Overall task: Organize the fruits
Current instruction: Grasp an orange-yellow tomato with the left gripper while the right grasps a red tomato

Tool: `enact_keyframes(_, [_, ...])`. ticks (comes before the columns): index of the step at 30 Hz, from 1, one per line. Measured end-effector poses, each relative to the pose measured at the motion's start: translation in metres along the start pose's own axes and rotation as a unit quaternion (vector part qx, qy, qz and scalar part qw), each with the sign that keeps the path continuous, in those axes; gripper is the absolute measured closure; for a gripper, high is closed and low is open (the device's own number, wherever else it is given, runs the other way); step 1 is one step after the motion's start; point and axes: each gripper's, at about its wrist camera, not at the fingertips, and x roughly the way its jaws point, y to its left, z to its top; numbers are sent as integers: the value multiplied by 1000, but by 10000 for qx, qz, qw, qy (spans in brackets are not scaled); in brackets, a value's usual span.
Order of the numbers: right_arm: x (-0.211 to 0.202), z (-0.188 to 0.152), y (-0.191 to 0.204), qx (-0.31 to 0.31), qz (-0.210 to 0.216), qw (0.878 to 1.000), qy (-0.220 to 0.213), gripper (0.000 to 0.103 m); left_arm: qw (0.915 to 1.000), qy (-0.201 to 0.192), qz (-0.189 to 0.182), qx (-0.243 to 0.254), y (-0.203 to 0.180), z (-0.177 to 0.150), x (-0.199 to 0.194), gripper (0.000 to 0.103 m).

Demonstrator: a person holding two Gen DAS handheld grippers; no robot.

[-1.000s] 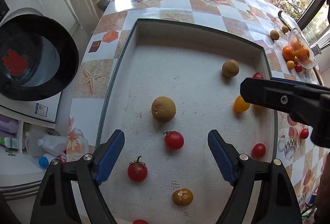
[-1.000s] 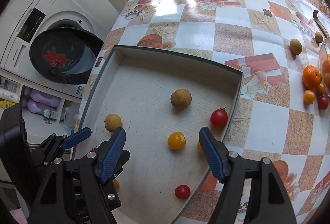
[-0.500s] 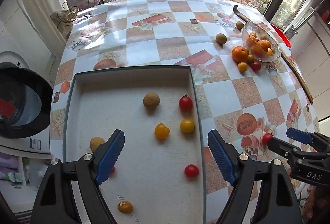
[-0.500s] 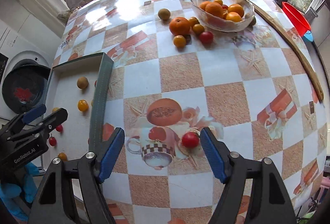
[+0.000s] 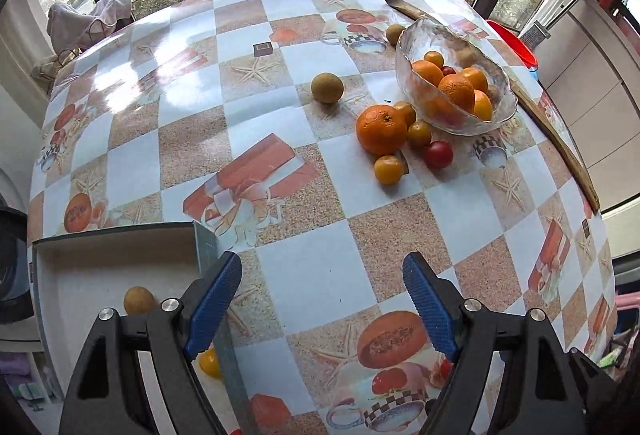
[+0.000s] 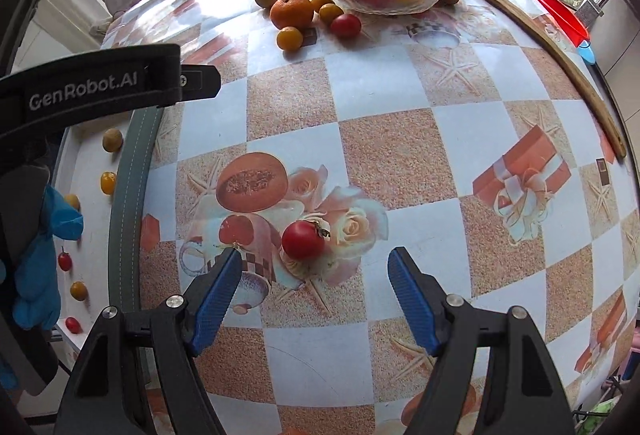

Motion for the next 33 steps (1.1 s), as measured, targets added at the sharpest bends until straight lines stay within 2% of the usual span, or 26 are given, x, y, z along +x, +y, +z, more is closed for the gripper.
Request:
enact_keyframes(2, [3, 0, 1, -45, 13, 10000, -15, 31, 10000, 32, -16, 6, -4, 9, 11, 20])
enact_keyframes(9, [11, 0, 3, -163, 40, 9998, -68, 33, 9998, 55, -89, 141, -26, 34, 39, 20])
enact_keyframes(12, [13, 3, 5, -235, 17, 9996, -120, 39, 9998, 108, -54, 141, -32, 38, 51, 20])
enact_keyframes(17, [15, 6, 9, -327, 95, 9994, -108, 67, 9999, 41, 92, 130, -38, 40, 57, 20])
enact_keyframes(18, [17, 10, 9, -319, 157, 9993, -91, 70, 9999, 29, 114, 119, -38, 40, 57, 21])
enact_keyframes(19, [17, 12, 9, -290, 234, 9993, -72, 74, 9998, 4, 159, 107, -38, 40, 57, 25])
enact_keyframes(22, [16, 18, 4, -176, 386, 9991, -20, 75, 9996, -50, 282, 87, -37, 40, 55, 36])
enact_keyframes(23, [15, 19, 0, -132, 430, 9990, -4, 76, 9995, -87, 280, 75, -37, 40, 55, 45])
enact_keyframes(24, [13, 21, -5, -84, 468, 9989, 8, 76, 9995, -113, 272, 65, -36, 41, 54, 49])
enact_keyframes(26, [12, 21, -9, -14, 496, 9988, 21, 76, 9995, -145, 274, 49, -34, 41, 52, 68])
enact_keyframes(28, [10, 22, -13, 44, 522, 9986, 45, 76, 9997, -160, 193, 50, -33, 42, 51, 81])
enact_keyframes(33, [5, 20, -23, 199, 617, 9978, 114, 76, 9998, -184, -57, 77, -32, 34, 42, 80])
